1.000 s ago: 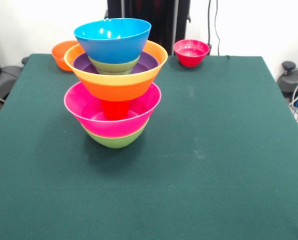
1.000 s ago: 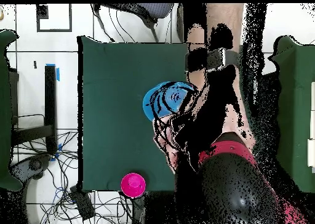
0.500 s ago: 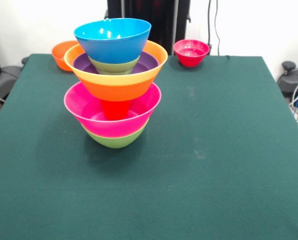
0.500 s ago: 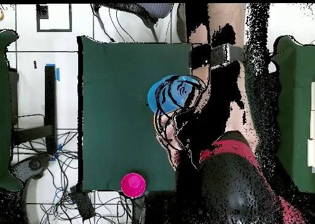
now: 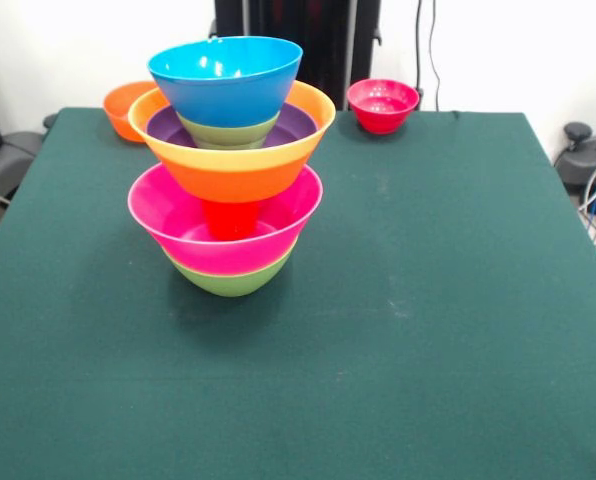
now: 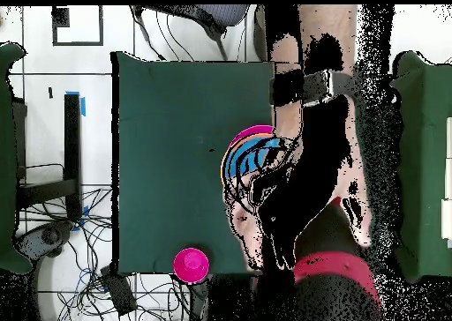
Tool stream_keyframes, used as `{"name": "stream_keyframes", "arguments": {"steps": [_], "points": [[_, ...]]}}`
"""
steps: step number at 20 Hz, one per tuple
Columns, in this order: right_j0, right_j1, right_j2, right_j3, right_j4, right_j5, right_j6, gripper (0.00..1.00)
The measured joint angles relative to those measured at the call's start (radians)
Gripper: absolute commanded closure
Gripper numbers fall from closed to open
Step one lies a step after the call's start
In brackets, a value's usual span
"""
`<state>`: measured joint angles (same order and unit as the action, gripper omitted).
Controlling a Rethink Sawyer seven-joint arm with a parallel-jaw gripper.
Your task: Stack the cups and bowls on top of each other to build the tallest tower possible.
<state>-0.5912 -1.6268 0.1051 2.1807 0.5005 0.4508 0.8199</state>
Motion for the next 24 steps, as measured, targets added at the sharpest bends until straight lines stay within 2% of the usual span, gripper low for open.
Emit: {"name": "stream_keyframes", "arguments": {"steps": [5, 24], "points": [[0.009, -0.014, -0.019, 0.028, 0.006, 0.000, 0.000, 1.00], [0.026, -0.012, -0.019, 0.043, 0.074, 0.000, -0.016, 1.00]]}}
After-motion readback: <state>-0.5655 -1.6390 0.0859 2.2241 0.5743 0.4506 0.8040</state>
